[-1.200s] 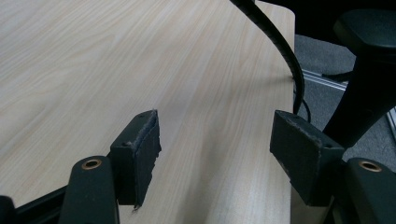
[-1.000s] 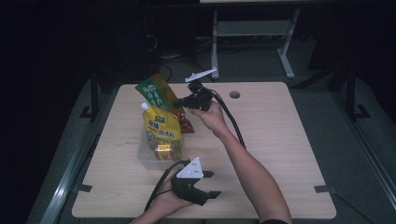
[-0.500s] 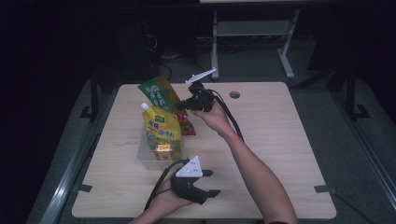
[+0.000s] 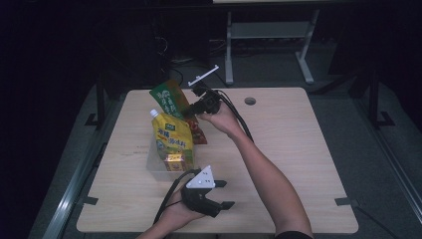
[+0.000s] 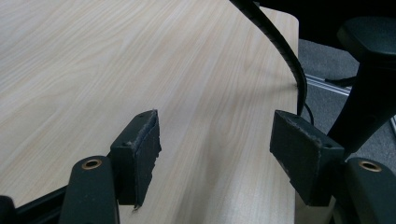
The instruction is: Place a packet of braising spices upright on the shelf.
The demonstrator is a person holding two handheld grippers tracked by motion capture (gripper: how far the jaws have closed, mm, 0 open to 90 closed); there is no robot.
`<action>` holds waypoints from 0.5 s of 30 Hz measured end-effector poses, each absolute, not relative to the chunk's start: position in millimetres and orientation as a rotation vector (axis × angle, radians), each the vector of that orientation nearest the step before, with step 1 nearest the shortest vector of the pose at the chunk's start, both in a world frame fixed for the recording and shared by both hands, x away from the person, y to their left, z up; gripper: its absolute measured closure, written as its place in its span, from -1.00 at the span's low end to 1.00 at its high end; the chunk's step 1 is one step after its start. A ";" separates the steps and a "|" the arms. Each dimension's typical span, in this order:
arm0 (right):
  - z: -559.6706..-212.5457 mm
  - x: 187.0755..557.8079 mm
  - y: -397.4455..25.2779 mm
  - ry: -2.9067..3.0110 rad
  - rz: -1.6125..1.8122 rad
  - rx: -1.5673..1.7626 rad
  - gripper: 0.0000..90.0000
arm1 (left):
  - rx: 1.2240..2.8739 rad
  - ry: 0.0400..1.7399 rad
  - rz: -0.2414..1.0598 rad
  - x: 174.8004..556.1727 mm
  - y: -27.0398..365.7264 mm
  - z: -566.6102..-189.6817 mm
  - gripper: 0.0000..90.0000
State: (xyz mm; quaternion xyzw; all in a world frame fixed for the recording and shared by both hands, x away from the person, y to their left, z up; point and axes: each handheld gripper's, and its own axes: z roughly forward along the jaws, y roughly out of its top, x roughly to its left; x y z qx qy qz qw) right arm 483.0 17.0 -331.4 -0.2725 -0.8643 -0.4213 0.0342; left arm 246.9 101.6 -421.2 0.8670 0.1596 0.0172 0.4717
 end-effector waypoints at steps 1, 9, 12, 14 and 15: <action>-332.3 486.1 19.0 -2.676 -1.276 -0.831 0.50 | 2.124 0.389 0.044 246.9 101.7 -421.0 -0.28; -333.8 497.1 34.2 -2.695 -1.182 -0.886 0.86 | 2.121 0.387 0.046 246.7 102.3 -420.3 -0.28; -334.4 494.7 34.1 -2.699 -1.213 -0.884 0.98 | 2.121 0.392 0.045 246.7 102.6 -420.3 -0.28; -332.8 490.6 32.6 -2.691 -1.252 -0.876 0.99 | 2.117 0.393 0.044 246.7 102.8 -420.0 -0.28; -331.9 489.0 32.1 -2.678 -1.266 -0.876 0.99 | 2.116 0.393 0.045 246.6 102.8 -419.8 -0.28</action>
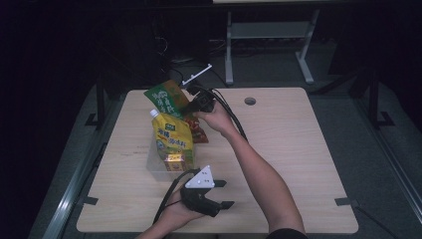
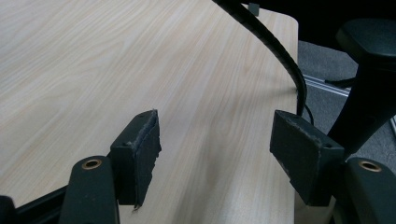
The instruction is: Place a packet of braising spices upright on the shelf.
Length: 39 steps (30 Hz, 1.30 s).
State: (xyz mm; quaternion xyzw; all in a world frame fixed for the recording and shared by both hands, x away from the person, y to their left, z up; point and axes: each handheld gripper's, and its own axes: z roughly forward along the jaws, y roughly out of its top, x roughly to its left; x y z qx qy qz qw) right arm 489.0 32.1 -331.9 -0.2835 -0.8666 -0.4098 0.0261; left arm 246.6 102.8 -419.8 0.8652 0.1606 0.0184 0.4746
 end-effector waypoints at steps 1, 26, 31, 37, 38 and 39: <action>-330.8 486.7 31.0 -2.662 -1.296 -0.873 0.99 | 2.116 0.391 0.045 246.6 102.8 -419.6 -0.28; -373.8 472.4 31.6 -2.487 -1.680 -0.889 0.99 | 2.117 0.376 0.044 246.2 103.3 -418.5 -0.28; -378.8 469.1 29.2 -2.502 -1.671 -0.849 0.99 | 2.121 0.374 0.046 246.0 103.0 -418.1 -0.28; -384.1 467.3 25.8 -2.502 -1.659 -0.827 0.99 | 2.121 0.373 0.044 245.6 102.1 -418.5 -0.28; -385.6 466.2 24.6 -2.507 -1.646 -0.807 0.99 | 2.122 0.371 0.045 245.7 101.7 -418.8 -0.28; -386.6 465.8 24.0 -2.516 -1.642 -0.794 0.99 | 2.123 0.371 0.045 245.7 101.6 -418.9 -0.28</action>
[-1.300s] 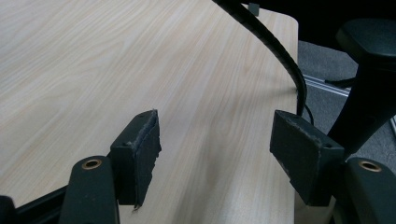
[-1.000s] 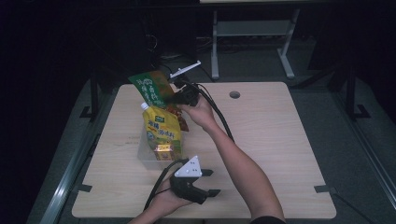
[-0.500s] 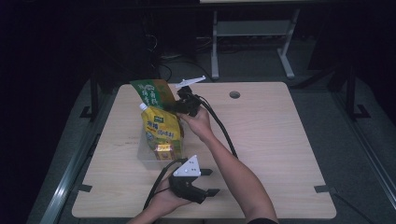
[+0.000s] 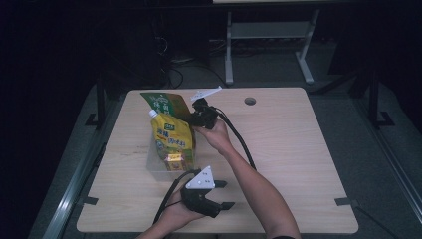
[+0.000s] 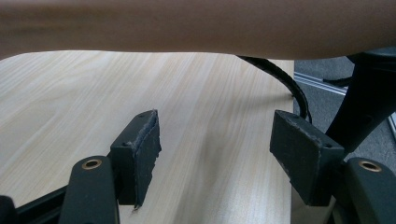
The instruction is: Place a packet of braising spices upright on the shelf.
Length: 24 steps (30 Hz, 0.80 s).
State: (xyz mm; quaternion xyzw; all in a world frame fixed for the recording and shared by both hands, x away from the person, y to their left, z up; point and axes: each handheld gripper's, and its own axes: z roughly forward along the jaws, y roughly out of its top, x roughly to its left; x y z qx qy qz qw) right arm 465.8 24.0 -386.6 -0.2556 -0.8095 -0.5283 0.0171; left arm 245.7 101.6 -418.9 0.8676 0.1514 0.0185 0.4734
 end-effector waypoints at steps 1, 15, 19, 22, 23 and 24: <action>-387.0 465.4 23.1 -2.515 -1.638 -0.794 0.99 | 2.122 0.369 0.046 245.8 101.4 -419.0 -0.28; -382.4 467.7 15.1 -2.601 -1.589 -0.859 0.77 | 2.125 0.377 0.045 245.8 101.2 -419.9 -0.28; -379.7 468.3 8.6 -2.643 -1.539 -0.875 0.65 | 2.132 0.374 0.046 246.3 100.3 -420.5 -0.28; -379.1 469.0 5.8 -2.649 -1.529 -0.883 0.57 | 2.134 0.372 0.047 246.2 100.3 -420.5 -0.28; -379.1 469.2 4.3 -2.639 -1.523 -0.893 0.54 | 2.133 0.376 0.049 246.1 100.5 -420.4 -0.28; -379.1 469.8 2.3 -2.641 -1.516 -0.897 0.53 | 2.134 0.375 0.050 246.4 100.8 -420.2 -0.28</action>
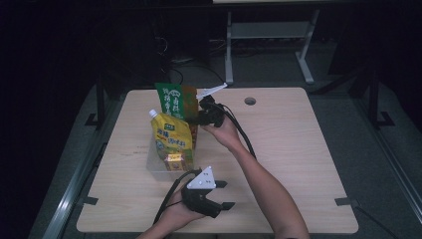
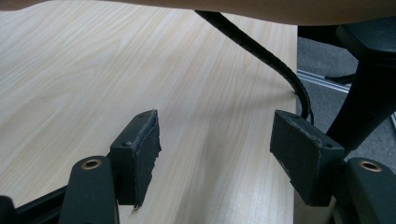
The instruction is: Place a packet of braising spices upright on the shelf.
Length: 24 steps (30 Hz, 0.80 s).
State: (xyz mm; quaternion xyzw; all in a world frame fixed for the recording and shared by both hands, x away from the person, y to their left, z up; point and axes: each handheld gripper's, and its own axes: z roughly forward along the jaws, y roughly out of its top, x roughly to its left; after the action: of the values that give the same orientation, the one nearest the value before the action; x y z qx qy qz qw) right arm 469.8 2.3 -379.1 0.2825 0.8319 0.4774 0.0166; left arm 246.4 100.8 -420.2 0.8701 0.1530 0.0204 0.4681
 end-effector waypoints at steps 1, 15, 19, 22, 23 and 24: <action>-379.3 470.1 0.9 2.586 1.484 0.884 0.51 | 2.131 0.379 0.049 246.5 101.0 -420.1 -0.28; -367.2 463.6 -41.5 2.597 1.500 0.931 0.27 | 2.129 0.387 0.057 247.0 102.7 -419.7 -0.29; -366.3 458.5 -55.0 2.607 1.507 0.930 0.23 | 2.130 0.391 0.058 248.2 103.0 -419.9 -0.29; -366.2 455.2 -60.9 2.620 1.497 0.935 0.21 | 2.131 0.391 0.058 248.7 102.7 -420.2 -0.29; -366.0 454.3 -63.7 2.629 1.493 0.933 0.20 | 2.135 0.391 0.058 248.9 102.6 -420.3 -0.29; -365.5 453.4 -65.4 2.628 1.497 0.940 0.20 | 2.136 0.391 0.060 249.0 102.6 -420.3 -0.29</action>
State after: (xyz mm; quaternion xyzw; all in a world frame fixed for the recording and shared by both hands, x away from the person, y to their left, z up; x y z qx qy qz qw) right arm 453.4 -65.4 -365.5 0.2967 0.8297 0.4726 -0.0125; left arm 249.0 102.6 -420.3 0.8701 0.1592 0.0246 0.4658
